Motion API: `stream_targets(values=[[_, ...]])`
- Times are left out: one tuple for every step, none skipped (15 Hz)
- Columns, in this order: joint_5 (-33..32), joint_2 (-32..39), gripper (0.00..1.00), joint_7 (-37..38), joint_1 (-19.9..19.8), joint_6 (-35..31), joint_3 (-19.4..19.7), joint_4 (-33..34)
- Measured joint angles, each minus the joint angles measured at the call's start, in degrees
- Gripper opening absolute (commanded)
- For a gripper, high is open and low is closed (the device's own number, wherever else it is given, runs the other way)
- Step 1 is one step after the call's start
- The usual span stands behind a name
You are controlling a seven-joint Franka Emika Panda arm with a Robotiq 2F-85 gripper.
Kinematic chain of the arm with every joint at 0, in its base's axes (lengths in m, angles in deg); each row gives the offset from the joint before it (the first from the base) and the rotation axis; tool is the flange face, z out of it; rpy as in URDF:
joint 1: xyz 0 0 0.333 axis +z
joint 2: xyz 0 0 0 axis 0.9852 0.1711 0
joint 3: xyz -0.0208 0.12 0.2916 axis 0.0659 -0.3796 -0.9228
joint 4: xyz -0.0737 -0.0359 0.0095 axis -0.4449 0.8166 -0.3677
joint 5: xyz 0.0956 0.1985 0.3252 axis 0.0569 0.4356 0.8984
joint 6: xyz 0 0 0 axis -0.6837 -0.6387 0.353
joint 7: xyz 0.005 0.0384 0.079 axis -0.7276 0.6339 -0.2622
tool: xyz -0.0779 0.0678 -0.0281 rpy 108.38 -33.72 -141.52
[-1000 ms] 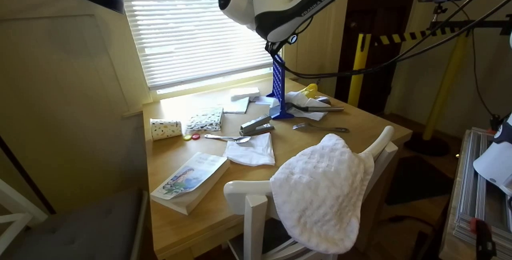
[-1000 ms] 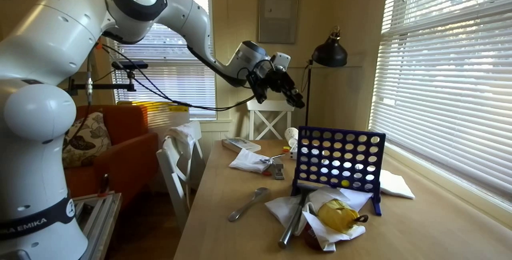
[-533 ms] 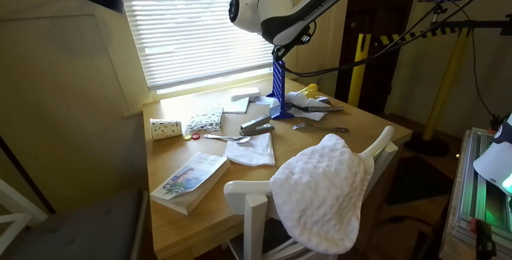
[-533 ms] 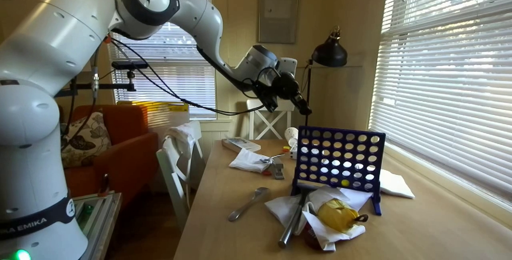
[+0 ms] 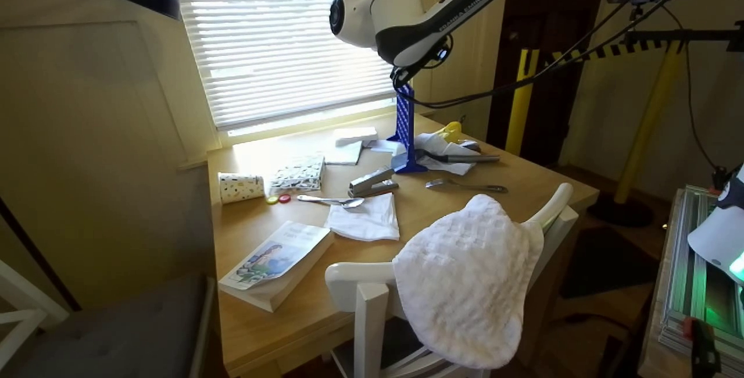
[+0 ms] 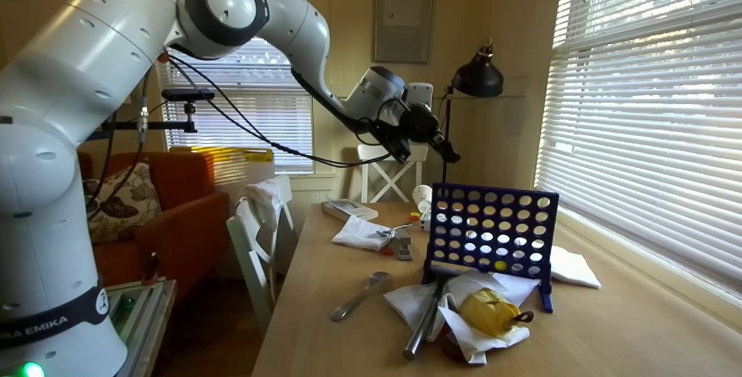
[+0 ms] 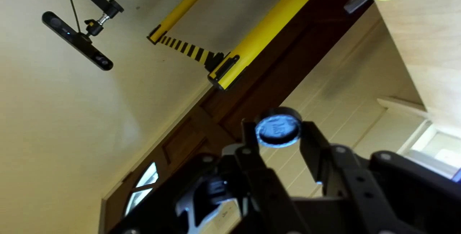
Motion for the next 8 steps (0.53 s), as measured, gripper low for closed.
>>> stream_targets(values=[[-1.31, 1.17, 0.10, 1.59, -0.39, 1.37, -0.35, 1.90], [-2.60, 2.49, 0.10, 3.12, -0.67, 2.74, -0.59, 3.87], [-3.66, 3.86, 0.10, 4.23, -0.90, 4.02, -0.82, 5.89], [-4.76, 5.38, 0.10, 4.88, -1.08, 5.24, -1.01, 8.02], [-5.56, 6.93, 0.10, 5.15, -1.18, 6.24, -1.09, 10.10], [-6.42, 8.49, 0.10, 5.17, -1.25, 7.07, -1.15, 12.16], [-7.13, 10.07, 0.10, 5.16, -1.33, 7.48, -1.24, 14.13], [-7.85, 11.59, 0.10, 5.15, -1.37, 7.54, -1.31, 15.90]])
